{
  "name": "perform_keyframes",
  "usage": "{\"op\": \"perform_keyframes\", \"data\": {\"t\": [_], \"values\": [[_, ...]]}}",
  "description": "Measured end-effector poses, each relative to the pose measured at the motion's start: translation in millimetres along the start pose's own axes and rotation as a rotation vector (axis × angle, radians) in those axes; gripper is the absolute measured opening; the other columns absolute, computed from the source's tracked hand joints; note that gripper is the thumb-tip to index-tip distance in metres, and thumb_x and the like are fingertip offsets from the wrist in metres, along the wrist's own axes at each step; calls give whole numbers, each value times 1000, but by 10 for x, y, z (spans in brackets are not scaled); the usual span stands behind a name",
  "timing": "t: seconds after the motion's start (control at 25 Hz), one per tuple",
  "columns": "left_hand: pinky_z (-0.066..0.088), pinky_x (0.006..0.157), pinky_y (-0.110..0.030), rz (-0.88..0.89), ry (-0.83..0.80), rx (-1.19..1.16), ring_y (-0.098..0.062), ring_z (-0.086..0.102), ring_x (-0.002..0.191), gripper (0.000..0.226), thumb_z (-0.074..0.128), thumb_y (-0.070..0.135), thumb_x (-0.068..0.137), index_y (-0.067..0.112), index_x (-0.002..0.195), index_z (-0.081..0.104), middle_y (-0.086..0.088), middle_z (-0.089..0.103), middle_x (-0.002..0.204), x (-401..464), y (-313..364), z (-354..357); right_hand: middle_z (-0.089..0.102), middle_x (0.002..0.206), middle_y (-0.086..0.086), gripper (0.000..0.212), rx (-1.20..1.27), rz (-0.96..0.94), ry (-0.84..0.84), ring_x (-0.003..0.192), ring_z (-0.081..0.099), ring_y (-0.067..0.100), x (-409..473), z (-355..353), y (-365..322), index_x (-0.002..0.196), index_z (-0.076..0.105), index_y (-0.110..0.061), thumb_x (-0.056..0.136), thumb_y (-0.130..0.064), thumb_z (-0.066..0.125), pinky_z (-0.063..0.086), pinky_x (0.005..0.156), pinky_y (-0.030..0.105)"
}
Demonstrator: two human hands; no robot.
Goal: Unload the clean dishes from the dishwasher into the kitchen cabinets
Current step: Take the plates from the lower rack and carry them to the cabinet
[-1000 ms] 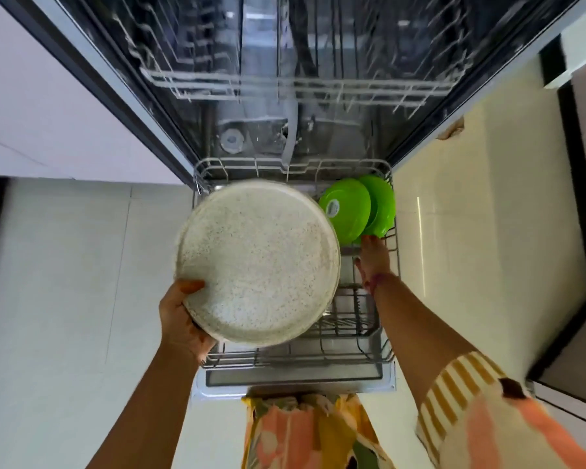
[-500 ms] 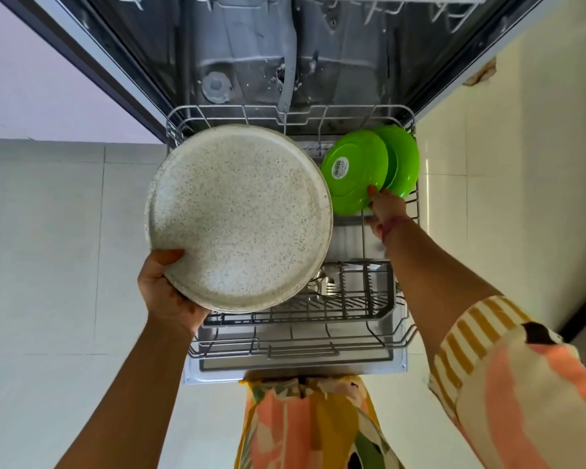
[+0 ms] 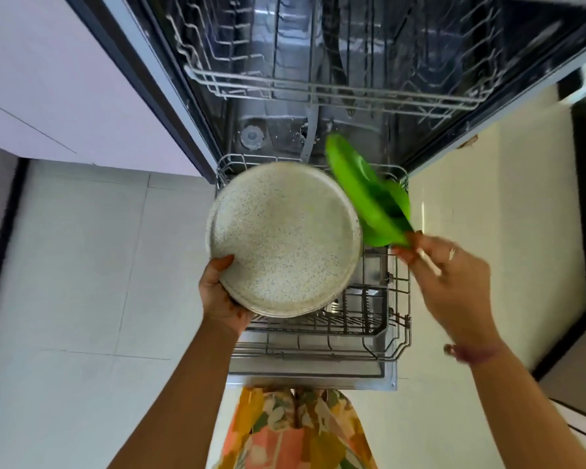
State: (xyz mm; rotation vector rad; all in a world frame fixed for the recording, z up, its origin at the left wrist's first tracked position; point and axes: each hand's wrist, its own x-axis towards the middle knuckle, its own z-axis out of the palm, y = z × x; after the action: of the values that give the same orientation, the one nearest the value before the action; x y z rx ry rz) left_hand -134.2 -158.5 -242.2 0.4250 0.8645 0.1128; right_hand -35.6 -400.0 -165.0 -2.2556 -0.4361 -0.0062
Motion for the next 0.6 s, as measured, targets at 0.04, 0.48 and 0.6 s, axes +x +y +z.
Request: {"op": "perform_keyframes", "data": {"t": [0.04, 0.48, 0.6], "values": [[57, 69, -45, -3, -16, -12, -31, 71, 87, 54, 85, 32, 41, 15, 91, 77, -11, 73, 96, -22, 17, 71, 66, 99, -11, 24, -164, -221, -31, 90, 60, 3, -124, 25, -104, 105, 71, -8, 91, -22, 58, 39, 94, 5], [55, 81, -50, 5, -60, -22, -35, 63, 109, 54, 47, 57, 80, 19, 111, 70, -13, 67, 119, 18, -19, 107, 65, 124, 3, 31, -450, -748, -355, 119, 58, 17, -325, 425, -56, 121, 65, -11, 96, -21, 51, 39, 109, 44], [58, 72, -47, 13, -17, -2, -28, 70, 93, 49, 41, 55, 84, 25, 91, 78, -4, 74, 103, 77, -37, 3, 63, 121, 0, 32, -61, -224, -89, 113, 55, 1, -230, 368, 139, 122, 61, -6, 94, -20, 51, 43, 101, 24]]}}
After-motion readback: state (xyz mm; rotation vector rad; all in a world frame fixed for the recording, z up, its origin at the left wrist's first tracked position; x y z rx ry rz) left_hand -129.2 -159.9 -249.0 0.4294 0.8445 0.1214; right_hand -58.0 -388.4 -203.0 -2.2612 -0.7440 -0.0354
